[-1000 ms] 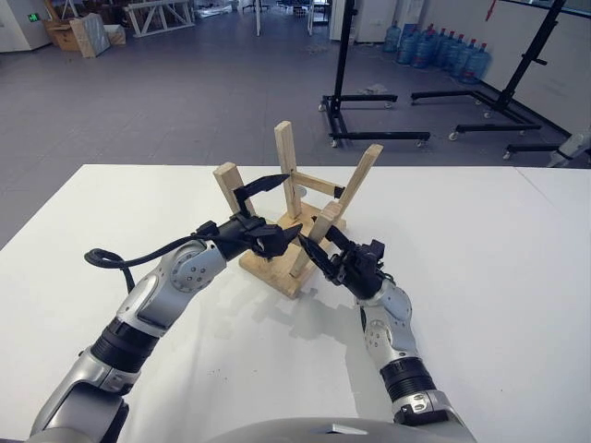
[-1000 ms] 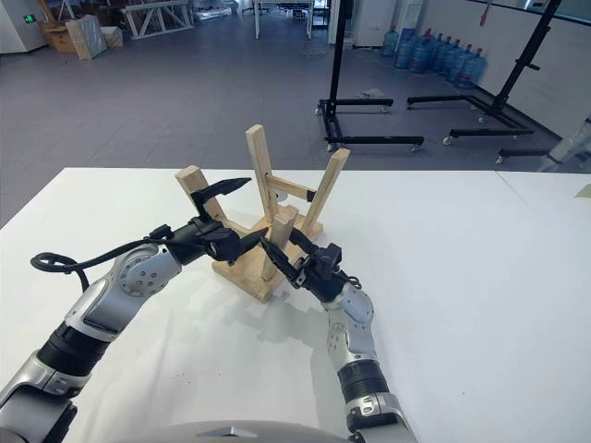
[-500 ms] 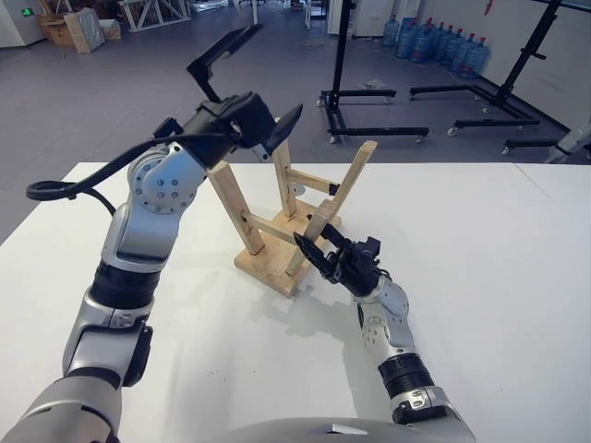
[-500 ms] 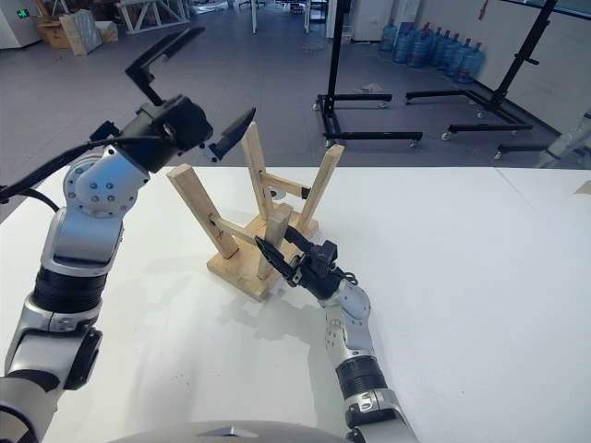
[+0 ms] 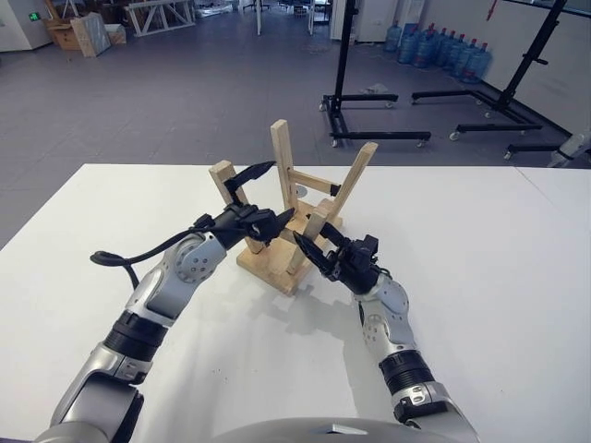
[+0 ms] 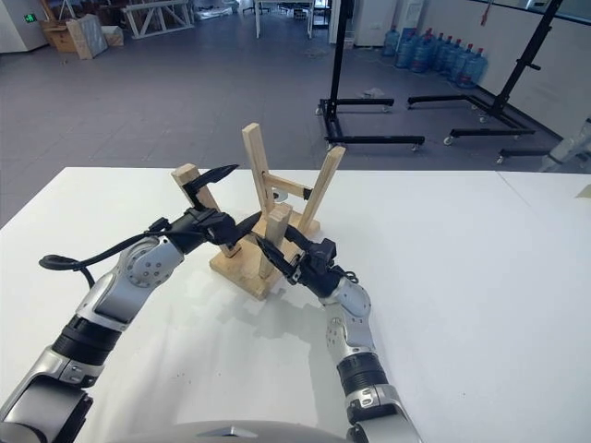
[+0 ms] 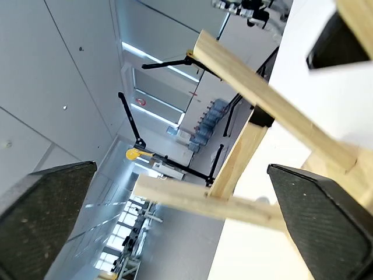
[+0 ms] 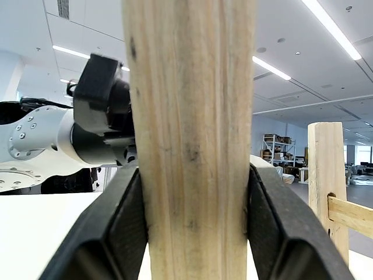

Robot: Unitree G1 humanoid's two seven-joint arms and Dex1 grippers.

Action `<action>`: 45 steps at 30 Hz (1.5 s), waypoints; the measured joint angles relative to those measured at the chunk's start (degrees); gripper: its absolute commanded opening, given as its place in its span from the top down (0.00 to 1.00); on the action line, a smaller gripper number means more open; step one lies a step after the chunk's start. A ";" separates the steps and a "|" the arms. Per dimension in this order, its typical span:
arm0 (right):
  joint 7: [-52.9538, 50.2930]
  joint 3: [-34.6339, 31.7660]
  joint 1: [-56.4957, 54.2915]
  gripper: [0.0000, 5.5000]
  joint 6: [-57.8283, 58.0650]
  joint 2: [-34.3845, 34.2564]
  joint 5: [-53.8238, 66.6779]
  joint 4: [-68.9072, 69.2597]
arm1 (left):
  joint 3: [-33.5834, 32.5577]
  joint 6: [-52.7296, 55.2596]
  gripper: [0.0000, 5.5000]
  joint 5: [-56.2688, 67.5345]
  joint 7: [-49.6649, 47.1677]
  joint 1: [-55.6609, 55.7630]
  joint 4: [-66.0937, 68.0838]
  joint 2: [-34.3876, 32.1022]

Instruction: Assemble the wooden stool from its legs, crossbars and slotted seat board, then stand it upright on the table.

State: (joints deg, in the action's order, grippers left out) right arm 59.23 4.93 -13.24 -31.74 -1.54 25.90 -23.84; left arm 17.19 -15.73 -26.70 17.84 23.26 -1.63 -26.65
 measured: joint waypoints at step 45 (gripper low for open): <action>10.25 -0.74 4.56 0.63 10.22 6.06 7.58 8.74 | -17.52 12.91 0.02 32.93 17.66 -0.81 12.50 0.37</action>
State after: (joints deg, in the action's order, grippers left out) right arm 69.48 4.19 -8.68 -21.52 4.52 33.48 -15.10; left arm -0.33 -2.82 6.24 35.50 22.45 10.88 -26.27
